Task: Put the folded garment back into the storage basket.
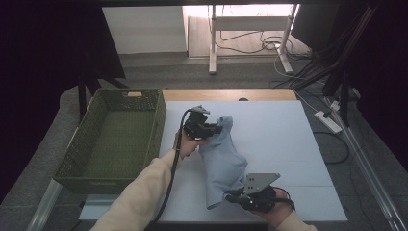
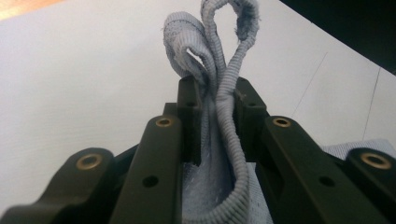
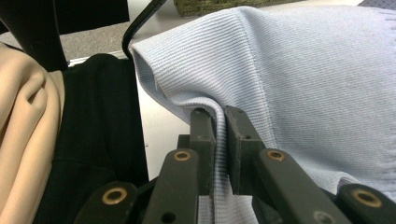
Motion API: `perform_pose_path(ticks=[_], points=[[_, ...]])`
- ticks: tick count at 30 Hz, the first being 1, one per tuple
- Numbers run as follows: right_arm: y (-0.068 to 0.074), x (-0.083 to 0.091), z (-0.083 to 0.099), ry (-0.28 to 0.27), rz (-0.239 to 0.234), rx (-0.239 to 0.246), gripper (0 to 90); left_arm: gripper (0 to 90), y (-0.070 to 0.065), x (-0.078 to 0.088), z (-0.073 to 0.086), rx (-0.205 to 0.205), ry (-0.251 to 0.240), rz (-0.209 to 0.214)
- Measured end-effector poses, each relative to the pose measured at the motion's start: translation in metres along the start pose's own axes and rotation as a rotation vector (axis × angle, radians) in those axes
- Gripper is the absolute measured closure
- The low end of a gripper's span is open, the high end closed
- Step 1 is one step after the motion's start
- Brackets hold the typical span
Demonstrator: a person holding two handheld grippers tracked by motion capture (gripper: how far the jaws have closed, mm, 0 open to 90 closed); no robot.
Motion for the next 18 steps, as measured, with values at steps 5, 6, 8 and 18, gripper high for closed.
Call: perform_pose_path(ticks=[5, 6, 8, 18], points=[[0.000, 0.002, -0.004, -0.024, 0.003, -0.001, 82.2, 76.0, 0.000, 0.006, -0.002, 0.008, -0.004, 0.005], [0.000, 0.002, -0.005, -0.023, 0.007, 0.006, 82.2, 76.0, 0.000, 0.007, -0.002, 0.007, -0.004, 0.005], [0.000, 0.003, -0.006, -0.031, 0.010, 0.013, 82.2, 76.1, 0.000, 0.008, -0.003, 0.006, -0.005, 0.004], [-0.004, 0.006, -0.011, -0.052, 0.015, 0.011, 82.2, 76.3, 0.002, 0.019, -0.007, 0.009, -0.030, 0.002]])
Point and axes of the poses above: each handheld gripper's, and its own axes: x roughly backward along the jaws, z roughly out of its underside, y roughly to its left, the point moved 7 cm from there along -x, roughly forward along the jaws, and after that the axes turned 9 degrees about -z, right-handed, at the moved point
